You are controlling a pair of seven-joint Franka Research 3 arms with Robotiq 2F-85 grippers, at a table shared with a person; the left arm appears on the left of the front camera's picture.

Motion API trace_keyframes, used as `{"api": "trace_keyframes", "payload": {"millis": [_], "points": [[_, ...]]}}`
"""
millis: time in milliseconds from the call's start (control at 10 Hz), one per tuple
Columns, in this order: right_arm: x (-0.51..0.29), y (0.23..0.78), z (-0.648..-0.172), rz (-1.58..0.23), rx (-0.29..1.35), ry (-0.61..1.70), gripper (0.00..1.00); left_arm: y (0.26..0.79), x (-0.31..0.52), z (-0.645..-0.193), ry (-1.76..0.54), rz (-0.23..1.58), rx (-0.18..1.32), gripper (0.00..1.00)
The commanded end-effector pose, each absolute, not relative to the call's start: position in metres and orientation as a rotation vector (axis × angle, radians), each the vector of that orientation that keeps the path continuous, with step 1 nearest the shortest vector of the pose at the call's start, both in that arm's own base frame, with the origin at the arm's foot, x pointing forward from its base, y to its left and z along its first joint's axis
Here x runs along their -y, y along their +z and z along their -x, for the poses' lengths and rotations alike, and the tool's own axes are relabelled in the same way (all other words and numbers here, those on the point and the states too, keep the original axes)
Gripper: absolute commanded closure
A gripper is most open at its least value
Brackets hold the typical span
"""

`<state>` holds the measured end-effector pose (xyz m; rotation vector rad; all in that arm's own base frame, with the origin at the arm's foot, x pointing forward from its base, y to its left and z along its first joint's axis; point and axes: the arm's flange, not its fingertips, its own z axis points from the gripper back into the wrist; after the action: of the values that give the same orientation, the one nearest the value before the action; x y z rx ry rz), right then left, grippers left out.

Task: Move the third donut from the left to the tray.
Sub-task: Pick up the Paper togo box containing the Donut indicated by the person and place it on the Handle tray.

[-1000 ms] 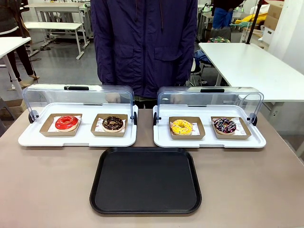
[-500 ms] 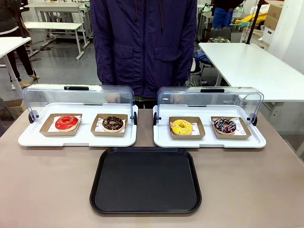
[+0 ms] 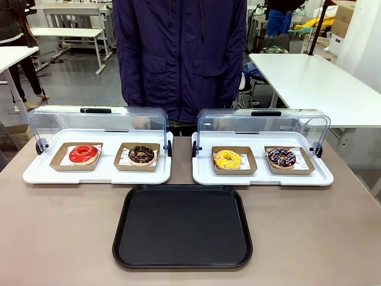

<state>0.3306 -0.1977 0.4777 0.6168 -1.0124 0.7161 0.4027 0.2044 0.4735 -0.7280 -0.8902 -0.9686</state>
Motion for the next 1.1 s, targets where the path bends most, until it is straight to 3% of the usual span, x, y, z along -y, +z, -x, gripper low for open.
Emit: {"api": "trace_keyframes", "payload": {"millis": [0, 1000], "points": [[0.1983, 0.4786, -0.3336, -0.613, 1.048, 0.729, 0.00, 0.4759, -0.2050, -0.4015, -0.982, 0.734, 0.898, 0.00], [0.1983, 0.4786, -0.3336, -0.613, 1.048, 0.729, 0.00, 0.4759, -0.2050, -0.4015, -0.982, 0.734, 0.898, 0.00]]}}
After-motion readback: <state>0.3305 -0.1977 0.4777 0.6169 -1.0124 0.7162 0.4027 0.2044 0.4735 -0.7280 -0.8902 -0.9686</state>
